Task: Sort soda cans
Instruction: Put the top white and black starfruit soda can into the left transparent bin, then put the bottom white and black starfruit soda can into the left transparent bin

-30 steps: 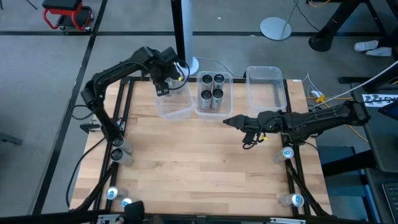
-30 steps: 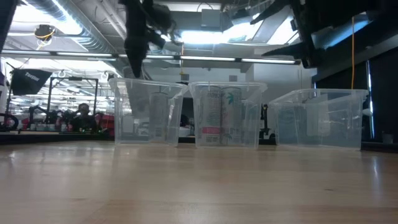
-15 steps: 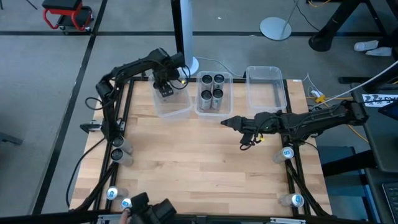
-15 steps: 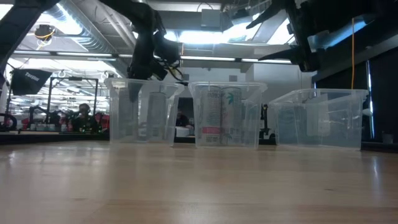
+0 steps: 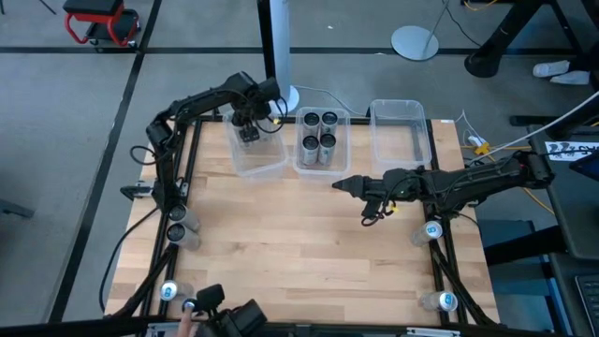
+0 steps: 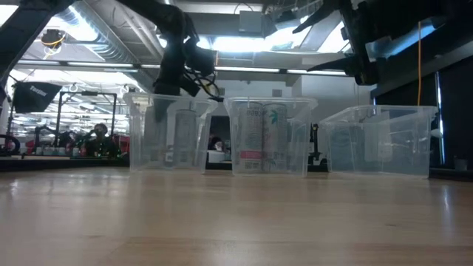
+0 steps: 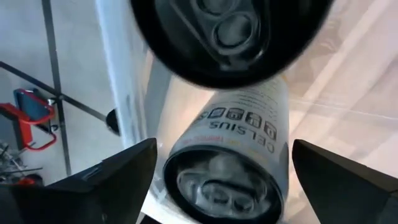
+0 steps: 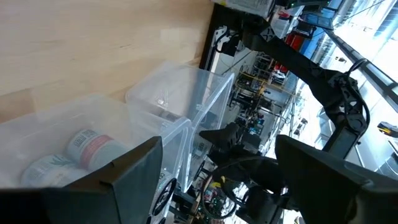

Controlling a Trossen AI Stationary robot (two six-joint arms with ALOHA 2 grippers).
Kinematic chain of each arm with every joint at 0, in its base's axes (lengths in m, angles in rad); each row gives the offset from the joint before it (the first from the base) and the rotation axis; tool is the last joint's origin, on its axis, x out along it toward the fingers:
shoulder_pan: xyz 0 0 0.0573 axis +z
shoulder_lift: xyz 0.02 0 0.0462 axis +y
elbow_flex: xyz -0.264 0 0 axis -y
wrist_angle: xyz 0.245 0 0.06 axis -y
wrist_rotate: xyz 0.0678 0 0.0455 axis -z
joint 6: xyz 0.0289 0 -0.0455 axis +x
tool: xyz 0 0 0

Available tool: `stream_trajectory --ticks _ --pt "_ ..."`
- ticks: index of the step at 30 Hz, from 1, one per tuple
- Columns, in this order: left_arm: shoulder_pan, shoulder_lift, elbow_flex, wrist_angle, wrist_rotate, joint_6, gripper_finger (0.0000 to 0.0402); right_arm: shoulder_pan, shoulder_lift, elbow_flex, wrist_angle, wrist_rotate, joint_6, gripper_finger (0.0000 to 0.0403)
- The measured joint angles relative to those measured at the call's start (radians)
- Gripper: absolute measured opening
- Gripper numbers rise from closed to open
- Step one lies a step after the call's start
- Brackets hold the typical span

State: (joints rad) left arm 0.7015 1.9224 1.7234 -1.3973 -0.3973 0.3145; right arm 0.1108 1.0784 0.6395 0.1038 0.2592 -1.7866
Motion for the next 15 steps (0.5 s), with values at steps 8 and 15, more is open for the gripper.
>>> stream_trajectory --ticks 8,15 --pt "-0.027 -0.005 0.134 -0.109 -0.015 -0.044 0.0354 0.0 -0.002 0.0 -0.036 0.028 0.0 0.0312" --pt "-0.037 -0.11 0.173 -0.07 -0.017 -0.011 0.0354 0.0 -0.029 0.001 -0.073 0.044 0.027 0.0312"
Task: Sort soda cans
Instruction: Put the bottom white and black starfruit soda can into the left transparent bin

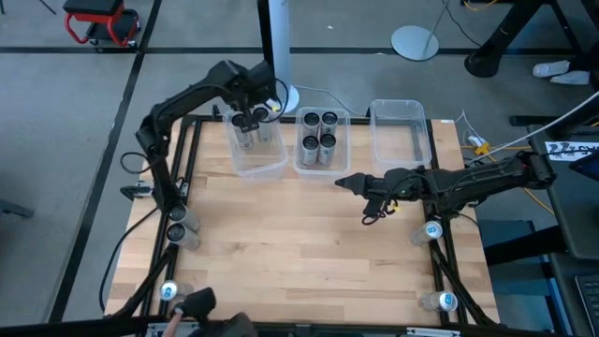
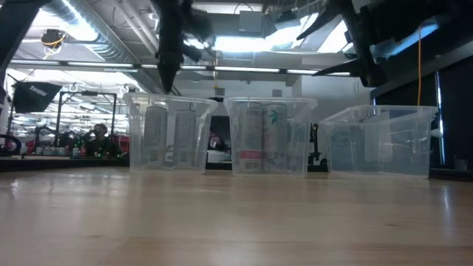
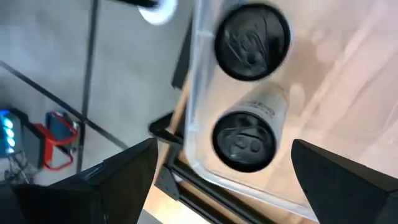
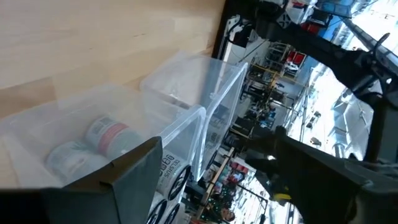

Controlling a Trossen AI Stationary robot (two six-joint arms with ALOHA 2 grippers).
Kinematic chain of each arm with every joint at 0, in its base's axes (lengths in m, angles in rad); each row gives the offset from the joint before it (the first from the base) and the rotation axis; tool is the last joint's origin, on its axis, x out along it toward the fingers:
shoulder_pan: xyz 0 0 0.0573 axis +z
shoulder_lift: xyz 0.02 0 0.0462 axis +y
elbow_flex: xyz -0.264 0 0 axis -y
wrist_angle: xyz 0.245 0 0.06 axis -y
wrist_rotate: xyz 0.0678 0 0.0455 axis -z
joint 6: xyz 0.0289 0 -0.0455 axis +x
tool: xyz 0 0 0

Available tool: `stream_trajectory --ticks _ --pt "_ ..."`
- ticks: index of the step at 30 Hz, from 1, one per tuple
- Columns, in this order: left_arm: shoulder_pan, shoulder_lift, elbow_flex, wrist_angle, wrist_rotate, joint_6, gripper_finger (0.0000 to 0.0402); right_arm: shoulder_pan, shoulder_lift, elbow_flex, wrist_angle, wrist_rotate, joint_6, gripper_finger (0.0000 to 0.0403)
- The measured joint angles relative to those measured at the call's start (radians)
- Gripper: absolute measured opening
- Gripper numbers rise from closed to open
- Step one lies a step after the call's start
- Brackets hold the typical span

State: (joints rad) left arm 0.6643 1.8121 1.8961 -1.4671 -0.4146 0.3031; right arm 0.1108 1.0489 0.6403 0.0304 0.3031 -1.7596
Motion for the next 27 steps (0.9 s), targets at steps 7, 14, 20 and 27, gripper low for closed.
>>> stream_trajectory --ticks 7,14,20,27 --pt "-0.01 -0.166 0.0 0.064 0.097 0.008 0.0354 0.0 -0.014 0.0 -0.013 0.0 -0.001 0.0312" --pt "-0.112 -0.3 0.0 0.106 0.246 -0.076 0.0354 0.0 -0.014 0.0 -0.013 -0.013 0.006 0.0312" --pt "-0.183 -0.337 0.001 0.116 0.256 -0.305 0.0354 0.0 -0.014 0.0 0.0 -0.053 0.012 0.0312" --pt "-0.308 -0.333 -0.037 -0.042 0.255 -0.547 0.0354 0.0 -0.013 0.0 -0.012 -0.06 0.037 0.0312"
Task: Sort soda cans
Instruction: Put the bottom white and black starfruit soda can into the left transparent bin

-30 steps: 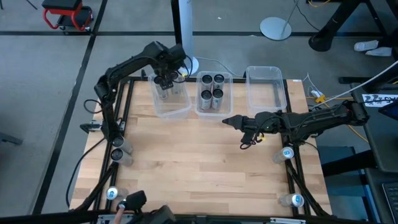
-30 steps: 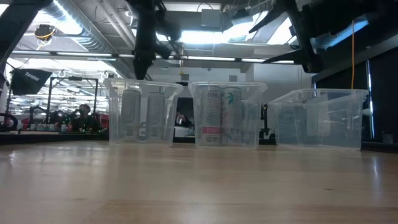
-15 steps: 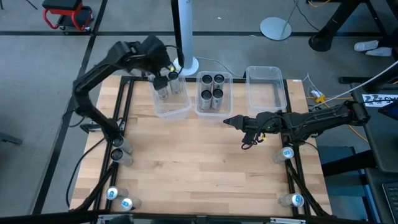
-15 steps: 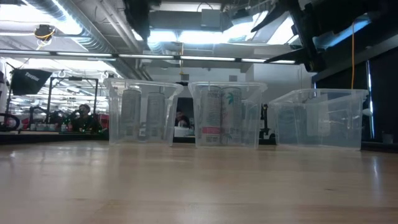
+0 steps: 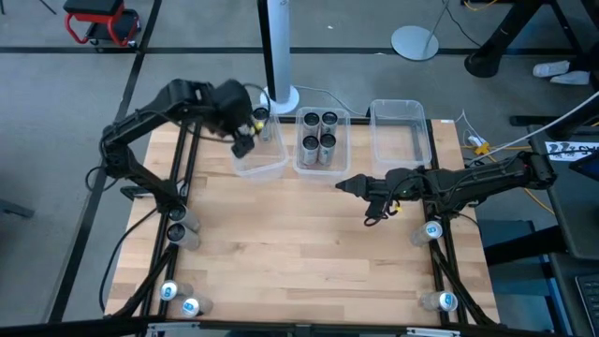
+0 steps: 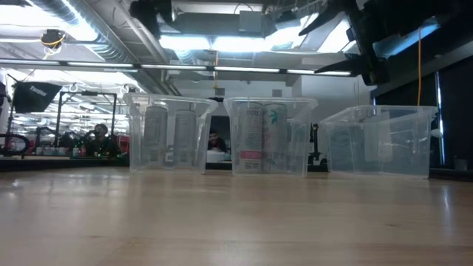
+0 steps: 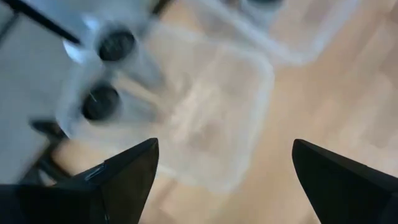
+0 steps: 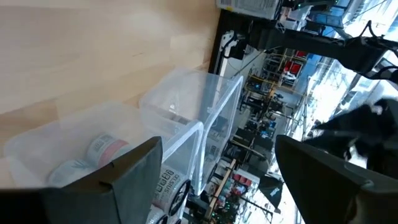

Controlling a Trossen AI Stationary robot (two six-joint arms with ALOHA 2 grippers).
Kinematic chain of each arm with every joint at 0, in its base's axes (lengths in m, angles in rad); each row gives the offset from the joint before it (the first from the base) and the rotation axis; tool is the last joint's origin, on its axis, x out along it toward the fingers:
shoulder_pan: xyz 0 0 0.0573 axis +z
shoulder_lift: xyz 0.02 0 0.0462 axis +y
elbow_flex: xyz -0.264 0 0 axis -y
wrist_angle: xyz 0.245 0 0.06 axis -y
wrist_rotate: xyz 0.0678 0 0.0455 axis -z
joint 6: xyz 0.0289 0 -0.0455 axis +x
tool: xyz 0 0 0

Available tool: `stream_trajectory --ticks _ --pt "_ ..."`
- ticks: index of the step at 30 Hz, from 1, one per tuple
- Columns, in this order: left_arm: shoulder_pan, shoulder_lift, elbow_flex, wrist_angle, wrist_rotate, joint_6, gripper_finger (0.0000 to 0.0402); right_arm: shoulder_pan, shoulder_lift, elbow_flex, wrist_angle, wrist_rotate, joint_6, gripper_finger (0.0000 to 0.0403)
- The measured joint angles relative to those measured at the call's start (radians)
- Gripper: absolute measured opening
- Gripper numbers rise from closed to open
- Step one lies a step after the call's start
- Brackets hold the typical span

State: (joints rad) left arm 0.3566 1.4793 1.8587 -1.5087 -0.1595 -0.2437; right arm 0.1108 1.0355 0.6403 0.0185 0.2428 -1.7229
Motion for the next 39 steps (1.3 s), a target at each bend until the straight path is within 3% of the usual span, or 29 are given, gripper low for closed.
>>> stream_trajectory --ticks 3,19,24,39 --pt "-0.077 0.001 -0.023 -0.069 0.001 -0.125 0.0354 0.0 0.001 0.0 -0.006 -0.001 0.018 0.0312" --pt "-0.488 -0.023 -0.241 -0.063 0.005 -0.784 0.0354 0.0 0.001 0.0 -0.013 -0.037 0.104 0.0312" --pt "-0.594 -0.023 -0.297 -0.063 0.108 -0.924 0.0354 0.0 0.001 0.0 -0.016 -0.038 0.122 0.0312" --pt "-0.926 -0.023 -0.307 -0.062 0.16 -1.469 0.0354 0.0 0.046 -0.001 -0.021 -0.041 0.119 0.0312"
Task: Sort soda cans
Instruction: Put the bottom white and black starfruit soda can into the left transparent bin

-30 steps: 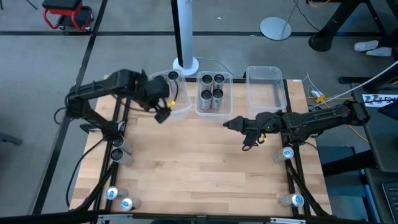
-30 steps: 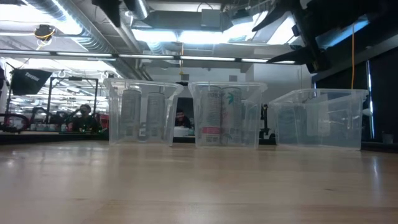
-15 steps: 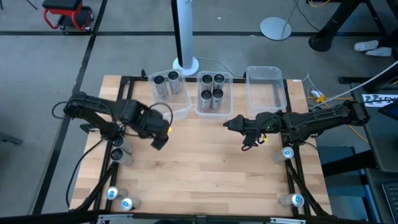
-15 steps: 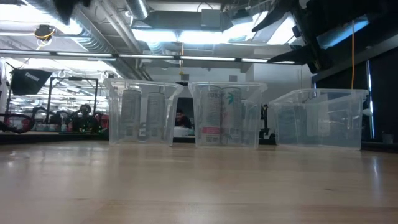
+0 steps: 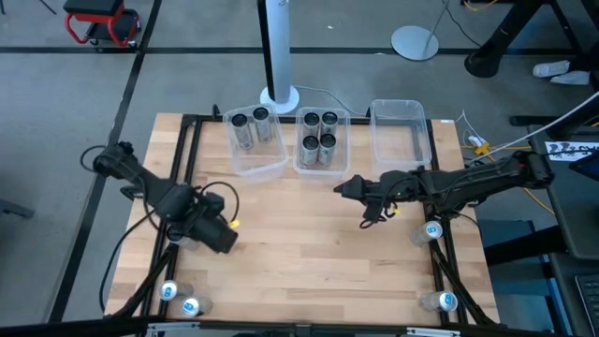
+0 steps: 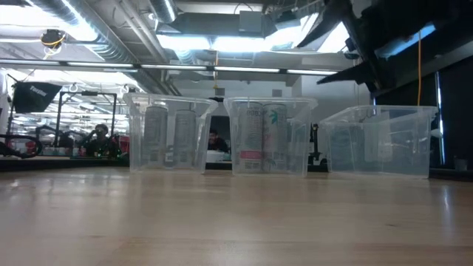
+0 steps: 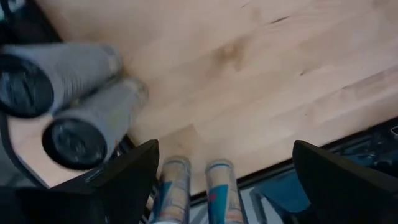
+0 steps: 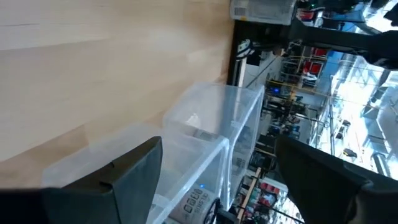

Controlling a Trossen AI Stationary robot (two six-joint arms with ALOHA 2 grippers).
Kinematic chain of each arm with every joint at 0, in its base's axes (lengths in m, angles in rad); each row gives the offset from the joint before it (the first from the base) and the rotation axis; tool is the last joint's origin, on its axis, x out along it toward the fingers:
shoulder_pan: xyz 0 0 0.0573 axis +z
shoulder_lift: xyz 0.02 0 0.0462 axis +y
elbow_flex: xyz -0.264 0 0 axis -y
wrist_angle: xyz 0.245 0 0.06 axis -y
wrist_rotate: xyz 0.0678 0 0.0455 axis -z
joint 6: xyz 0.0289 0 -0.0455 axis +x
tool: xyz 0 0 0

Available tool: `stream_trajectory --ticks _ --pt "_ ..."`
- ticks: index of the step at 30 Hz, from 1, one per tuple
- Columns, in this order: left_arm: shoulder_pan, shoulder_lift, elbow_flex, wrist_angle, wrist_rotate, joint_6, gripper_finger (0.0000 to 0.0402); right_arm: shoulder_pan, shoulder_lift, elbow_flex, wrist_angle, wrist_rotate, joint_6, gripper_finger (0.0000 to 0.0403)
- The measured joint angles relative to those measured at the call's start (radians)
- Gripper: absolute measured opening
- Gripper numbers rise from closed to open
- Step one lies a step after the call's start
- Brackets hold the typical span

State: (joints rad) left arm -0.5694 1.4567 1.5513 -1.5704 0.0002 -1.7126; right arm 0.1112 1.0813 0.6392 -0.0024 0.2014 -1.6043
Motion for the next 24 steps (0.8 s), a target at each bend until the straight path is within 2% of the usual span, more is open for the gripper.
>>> stream_trajectory --ticks 5,9,12,20,24 --pt "-0.096 0.0 -0.038 -0.001 0.021 -0.141 0.0354 0.0 0.036 0.0 0.002 0.001 -0.001 0.0312" --pt "-0.165 0.0 -0.113 0.0 0.146 -0.233 0.0354 0.0 0.05 0.0 0.01 0.001 -0.007 0.0312" --pt "-0.212 0.0 -0.162 -0.001 0.184 -0.289 0.0354 0.0 0.05 0.0 0.018 0.001 -0.012 0.0312" --pt "-0.274 0.0 -0.267 -0.002 0.183 -0.31 0.0354 0.0 0.059 0.0 0.081 -0.038 -0.019 0.0312" --pt "-0.283 0.0 -0.322 -0.001 0.224 -0.307 0.0354 0.0 0.078 0.0 0.086 -0.037 -0.017 0.0312"
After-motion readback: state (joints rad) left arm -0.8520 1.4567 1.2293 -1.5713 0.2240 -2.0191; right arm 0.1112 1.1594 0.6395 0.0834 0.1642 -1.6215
